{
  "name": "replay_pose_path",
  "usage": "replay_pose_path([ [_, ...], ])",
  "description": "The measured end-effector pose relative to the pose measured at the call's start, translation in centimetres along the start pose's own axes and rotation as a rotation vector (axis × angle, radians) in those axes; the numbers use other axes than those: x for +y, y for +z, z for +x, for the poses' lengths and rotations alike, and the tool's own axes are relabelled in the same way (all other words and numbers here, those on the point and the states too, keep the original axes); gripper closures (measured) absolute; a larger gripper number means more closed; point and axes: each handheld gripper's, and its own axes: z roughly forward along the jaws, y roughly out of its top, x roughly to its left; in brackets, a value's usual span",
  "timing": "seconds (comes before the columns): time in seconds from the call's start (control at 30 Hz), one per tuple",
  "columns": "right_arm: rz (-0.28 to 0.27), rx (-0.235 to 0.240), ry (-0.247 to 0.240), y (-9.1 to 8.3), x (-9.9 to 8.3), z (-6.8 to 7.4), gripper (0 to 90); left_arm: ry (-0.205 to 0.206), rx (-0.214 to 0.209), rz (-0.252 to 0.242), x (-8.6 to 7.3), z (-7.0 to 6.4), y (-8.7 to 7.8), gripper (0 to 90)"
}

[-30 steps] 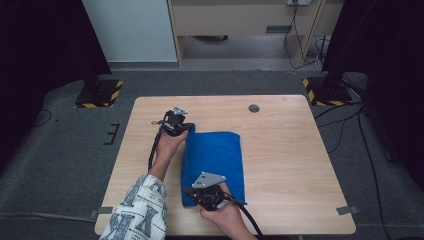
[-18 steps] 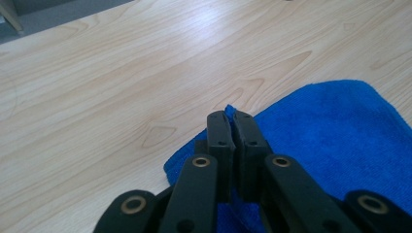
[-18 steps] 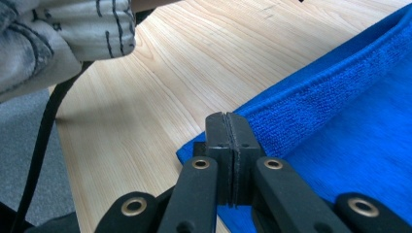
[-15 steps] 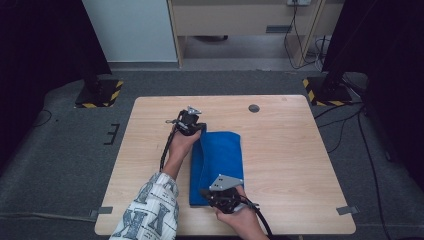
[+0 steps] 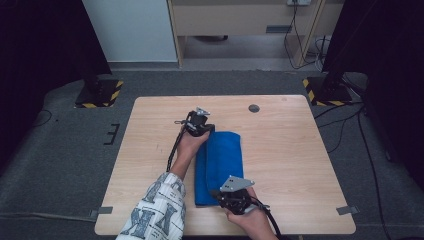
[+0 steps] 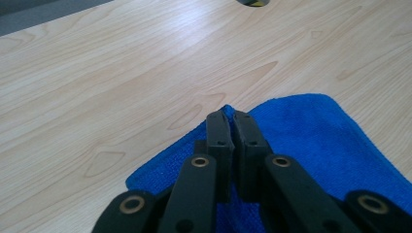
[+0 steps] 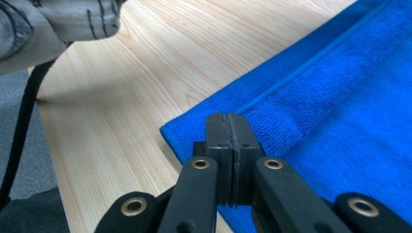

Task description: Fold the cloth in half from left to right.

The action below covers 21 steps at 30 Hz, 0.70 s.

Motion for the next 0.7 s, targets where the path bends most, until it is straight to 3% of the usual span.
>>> replay_pose_path([
  [0.7, 0.002, -0.022, 0.012, -2.4, -1.2, -0.7, 89.6, -0.012, -0.032, -0.009, 0.7, -2.0, 1.9, 86.2],
])
